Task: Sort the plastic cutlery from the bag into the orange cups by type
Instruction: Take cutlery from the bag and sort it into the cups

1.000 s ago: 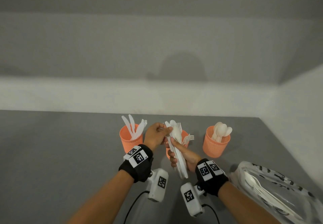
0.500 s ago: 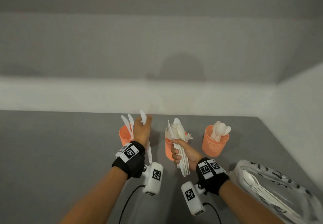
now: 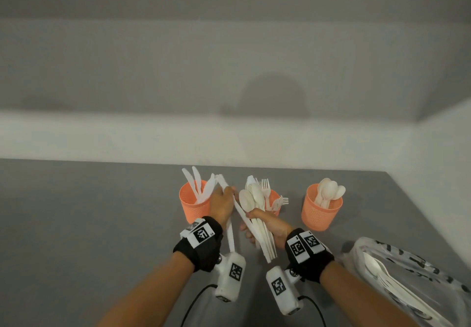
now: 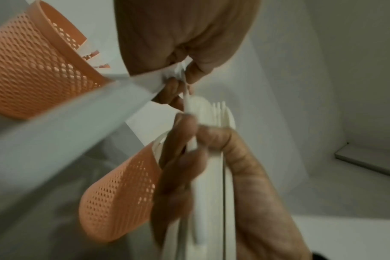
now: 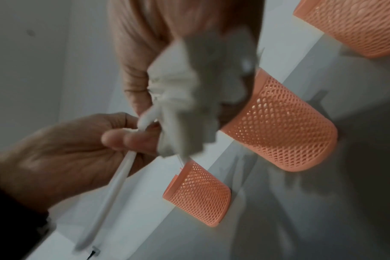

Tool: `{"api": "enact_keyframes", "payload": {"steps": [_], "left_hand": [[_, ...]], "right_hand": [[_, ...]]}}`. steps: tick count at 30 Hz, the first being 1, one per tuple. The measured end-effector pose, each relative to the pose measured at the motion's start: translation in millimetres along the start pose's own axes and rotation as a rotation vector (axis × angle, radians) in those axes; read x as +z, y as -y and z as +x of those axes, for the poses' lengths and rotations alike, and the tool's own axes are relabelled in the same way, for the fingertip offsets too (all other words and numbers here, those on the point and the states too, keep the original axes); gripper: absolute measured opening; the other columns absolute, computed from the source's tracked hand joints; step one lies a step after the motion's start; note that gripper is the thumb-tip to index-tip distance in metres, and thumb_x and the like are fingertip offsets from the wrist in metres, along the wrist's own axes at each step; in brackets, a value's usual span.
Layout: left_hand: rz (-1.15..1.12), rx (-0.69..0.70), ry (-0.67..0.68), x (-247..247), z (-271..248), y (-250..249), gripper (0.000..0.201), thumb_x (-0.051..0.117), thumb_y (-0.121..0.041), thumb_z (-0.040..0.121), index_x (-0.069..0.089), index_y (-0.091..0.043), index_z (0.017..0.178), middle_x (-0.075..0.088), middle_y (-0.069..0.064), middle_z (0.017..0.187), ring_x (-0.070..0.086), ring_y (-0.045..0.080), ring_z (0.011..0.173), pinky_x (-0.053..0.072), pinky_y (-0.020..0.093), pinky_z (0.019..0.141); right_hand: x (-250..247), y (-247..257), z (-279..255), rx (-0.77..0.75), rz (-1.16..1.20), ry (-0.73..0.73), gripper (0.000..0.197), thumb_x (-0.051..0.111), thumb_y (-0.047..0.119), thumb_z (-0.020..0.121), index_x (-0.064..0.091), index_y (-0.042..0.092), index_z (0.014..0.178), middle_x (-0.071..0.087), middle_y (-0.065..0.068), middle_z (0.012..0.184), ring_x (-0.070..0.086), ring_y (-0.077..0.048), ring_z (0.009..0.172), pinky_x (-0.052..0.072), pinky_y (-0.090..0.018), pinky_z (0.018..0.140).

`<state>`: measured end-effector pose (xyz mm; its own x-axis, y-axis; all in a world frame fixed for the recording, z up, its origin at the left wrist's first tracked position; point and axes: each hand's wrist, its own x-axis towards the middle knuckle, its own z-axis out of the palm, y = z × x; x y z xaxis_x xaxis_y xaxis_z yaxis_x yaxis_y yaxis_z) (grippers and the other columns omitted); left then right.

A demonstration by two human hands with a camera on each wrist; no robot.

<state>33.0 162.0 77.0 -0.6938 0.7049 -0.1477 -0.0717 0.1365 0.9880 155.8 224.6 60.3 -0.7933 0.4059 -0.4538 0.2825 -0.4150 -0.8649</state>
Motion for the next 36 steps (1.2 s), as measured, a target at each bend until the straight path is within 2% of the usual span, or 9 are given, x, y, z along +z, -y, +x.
{"api": "enact_keyframes", "payload": {"steps": [2, 6, 9, 17, 22, 26, 29, 33, 36], "left_hand": [[-0.095, -0.009, -0.090, -13, 8, -13, 0.018, 0.032, -0.010, 0.095, 0.048, -0.007, 0.090, 0.057, 0.007, 0.072, 0.055, 0.020, 0.067, 0.046, 0.030, 0.062], [-0.215, 0.153, -0.299, -47, 41, -47, 0.013, 0.029, -0.012, 0.098, 0.041, -0.016, 0.092, 0.042, 0.004, 0.065, 0.047, 0.015, 0.049, 0.042, 0.024, 0.046], [-0.090, 0.353, -0.455, -68, 67, -64, 0.012, 0.035, -0.023, 0.098, 0.040, -0.014, 0.093, 0.041, -0.001, 0.068, 0.043, 0.019, 0.058, 0.041, 0.032, 0.063], [0.054, 0.392, -0.371, -65, 82, -16, 0.021, 0.029, -0.024, 0.101, 0.046, -0.012, 0.096, 0.048, 0.000, 0.071, 0.048, 0.013, 0.066, 0.040, 0.023, 0.066], [0.340, 0.296, -0.336, -73, 78, 26, 0.025, 0.038, -0.011, 0.097, 0.056, 0.000, 0.110, 0.059, 0.018, 0.106, 0.056, 0.033, 0.100, 0.040, 0.028, 0.082], [0.323, 0.494, -0.439, -68, 53, 3, 0.029, 0.047, -0.014, 0.094, 0.055, -0.002, 0.118, 0.048, 0.005, 0.119, 0.050, 0.015, 0.106, 0.034, 0.015, 0.089], [0.141, 0.423, -0.170, -50, 28, -12, 0.035, 0.059, -0.023, 0.086, 0.054, -0.010, 0.119, 0.059, -0.009, 0.102, 0.056, 0.001, 0.095, 0.043, 0.014, 0.085], [-0.075, 0.007, 0.416, -24, 8, -2, 0.085, 0.077, -0.051, 0.060, 0.043, -0.012, 0.128, 0.061, 0.005, 0.118, 0.060, 0.019, 0.110, 0.049, 0.033, 0.096], [-0.212, -0.083, 0.551, -10, -4, 0, 0.044, 0.070, -0.036, 0.073, 0.062, -0.007, 0.104, 0.069, 0.009, 0.098, 0.067, 0.020, 0.093, 0.055, 0.026, 0.078]], "right_hand": [[0, 0, 4, 0.001, 0.014, -0.031, 0.014, 0.049, 0.017, 0.091, 0.058, 0.006, 0.090, 0.067, -0.002, 0.060, 0.056, -0.010, 0.046, 0.047, -0.021, 0.050], [-3, 0, 15, -0.016, 0.067, -0.076, 0.009, 0.054, 0.015, 0.089, 0.053, 0.012, 0.080, 0.048, 0.004, 0.046, 0.042, -0.008, 0.038, 0.040, -0.020, 0.043], [-4, 3, 23, -0.059, 0.100, -0.046, 0.019, 0.055, 0.017, 0.090, 0.047, 0.016, 0.073, 0.039, 0.006, 0.044, 0.035, -0.006, 0.036, 0.034, -0.018, 0.039], [-2, 11, 33, -0.041, 0.125, 0.011, 0.024, 0.052, 0.021, 0.093, 0.044, 0.018, 0.071, 0.038, 0.009, 0.039, 0.033, -0.002, 0.032, 0.030, -0.015, 0.037], [-1, 11, 27, -0.015, 0.174, 0.033, 0.030, 0.047, 0.023, 0.094, 0.044, 0.016, 0.065, 0.035, 0.009, 0.037, 0.031, -0.002, 0.029, 0.029, -0.015, 0.034], [-2, 7, 22, -0.011, 0.176, 0.063, 0.030, 0.049, 0.021, 0.092, 0.042, 0.015, 0.063, 0.035, 0.009, 0.037, 0.031, -0.002, 0.029, 0.030, -0.014, 0.035], [2, 9, 18, -0.022, 0.163, 0.159, 0.022, 0.054, 0.023, 0.079, 0.042, 0.016, 0.062, 0.035, 0.009, 0.037, 0.030, -0.002, 0.029, 0.030, -0.015, 0.034], [10, 12, 12, -0.017, 0.129, 0.301, 0.021, 0.059, 0.029, 0.070, 0.049, 0.021, 0.053, 0.036, 0.010, 0.037, 0.033, -0.002, 0.030, 0.031, -0.015, 0.036], [16, 12, 10, 0.033, 0.079, 0.354, 0.022, 0.058, 0.031, 0.067, 0.051, 0.022, 0.048, 0.038, 0.010, 0.036, 0.037, -0.002, 0.032, 0.036, -0.016, 0.038]]}}
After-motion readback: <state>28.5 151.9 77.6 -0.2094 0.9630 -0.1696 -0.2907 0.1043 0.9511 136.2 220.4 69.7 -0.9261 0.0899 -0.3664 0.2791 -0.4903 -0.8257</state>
